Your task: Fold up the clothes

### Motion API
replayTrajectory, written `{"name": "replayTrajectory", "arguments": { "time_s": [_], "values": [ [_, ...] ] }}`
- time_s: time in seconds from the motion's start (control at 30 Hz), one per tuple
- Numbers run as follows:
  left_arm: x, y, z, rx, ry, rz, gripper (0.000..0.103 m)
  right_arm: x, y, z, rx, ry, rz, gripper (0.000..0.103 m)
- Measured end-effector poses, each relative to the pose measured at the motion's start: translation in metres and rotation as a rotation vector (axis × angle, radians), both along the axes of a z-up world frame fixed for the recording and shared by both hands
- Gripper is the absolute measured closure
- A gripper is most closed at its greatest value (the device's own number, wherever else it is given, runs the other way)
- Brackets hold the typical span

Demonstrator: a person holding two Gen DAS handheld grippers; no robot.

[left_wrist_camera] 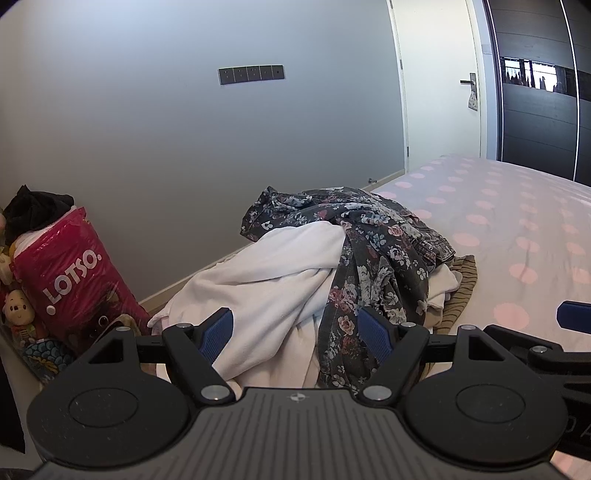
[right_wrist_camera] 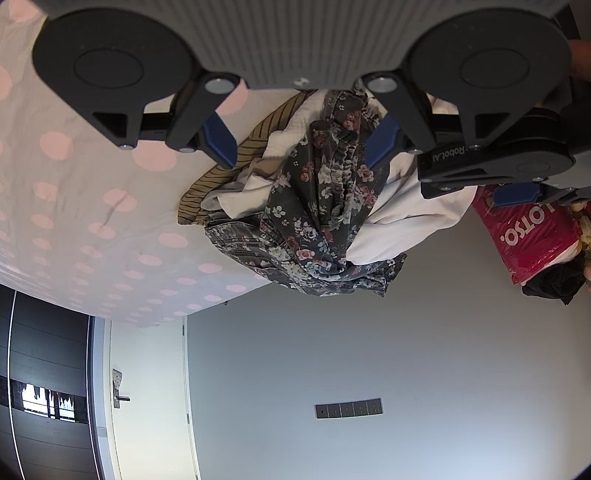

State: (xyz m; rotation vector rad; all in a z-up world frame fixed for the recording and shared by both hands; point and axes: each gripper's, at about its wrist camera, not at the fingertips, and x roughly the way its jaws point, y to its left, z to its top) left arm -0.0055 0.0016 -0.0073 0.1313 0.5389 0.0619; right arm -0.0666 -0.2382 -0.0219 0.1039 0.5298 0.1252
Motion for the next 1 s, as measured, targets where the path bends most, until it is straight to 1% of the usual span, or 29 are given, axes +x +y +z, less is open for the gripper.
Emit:
{"name": "replayTrajectory", "arguments": {
  "time_s": [0.5,0.73,0.9,1.0],
  "values": [
    [-0.0003,0.0039,0.0005,0.002,0.010,0.016,0.029,-0.0005,0.0013,-0.0010,0.004,0.007,-0.002,0.024],
    [0.0017,0.0060,-0.0008,-0.011,0.023,0.021,0.029,-0.0009,0.0013,-0.0005,0.001,0.011,-0.003,0.024],
    [0.0037,0.0070,-0.0020,-0.017,0.032,0.024,0.032,0.0002,0.0013,-0.0010,-0.001,0.006,-0.003,0.024],
    [0.0049,0.0098,-0.0043,-0.051,0.033,0.021,0.032,0.0013,0.0014,-0.0015,-0.002,0.000,-0.002,0.024]
  ]
}}
